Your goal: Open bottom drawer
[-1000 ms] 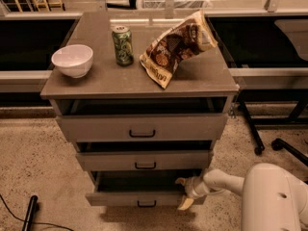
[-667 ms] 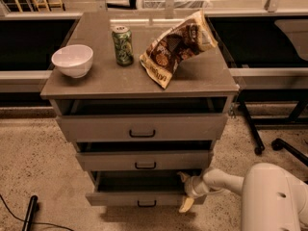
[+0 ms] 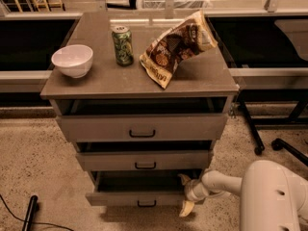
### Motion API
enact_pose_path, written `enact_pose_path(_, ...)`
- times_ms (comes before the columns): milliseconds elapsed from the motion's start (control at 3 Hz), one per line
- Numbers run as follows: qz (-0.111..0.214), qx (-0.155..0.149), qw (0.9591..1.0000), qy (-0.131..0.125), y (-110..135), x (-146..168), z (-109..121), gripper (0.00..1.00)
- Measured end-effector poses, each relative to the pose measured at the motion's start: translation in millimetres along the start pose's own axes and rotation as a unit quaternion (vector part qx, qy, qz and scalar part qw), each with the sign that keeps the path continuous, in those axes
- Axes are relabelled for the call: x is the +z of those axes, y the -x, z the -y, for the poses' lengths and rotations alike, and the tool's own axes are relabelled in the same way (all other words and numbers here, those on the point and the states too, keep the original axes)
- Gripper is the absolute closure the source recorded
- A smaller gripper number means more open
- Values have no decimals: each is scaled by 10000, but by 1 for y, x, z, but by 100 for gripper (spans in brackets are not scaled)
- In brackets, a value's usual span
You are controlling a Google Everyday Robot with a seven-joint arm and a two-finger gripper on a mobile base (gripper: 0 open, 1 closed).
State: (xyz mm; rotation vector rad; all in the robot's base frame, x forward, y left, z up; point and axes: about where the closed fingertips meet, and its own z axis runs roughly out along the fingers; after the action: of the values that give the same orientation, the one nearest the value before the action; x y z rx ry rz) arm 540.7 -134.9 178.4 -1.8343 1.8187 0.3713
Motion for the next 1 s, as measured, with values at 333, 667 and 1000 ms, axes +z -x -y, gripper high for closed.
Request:
enact_pose_path(333, -114, 101, 9998, 137, 4, 5, -36, 19)
enact_pose_path(667, -110, 201, 9994, 246, 6, 9, -66, 31)
enact_pose_path(1000, -42, 217, 9994, 274, 8, 9, -79, 32)
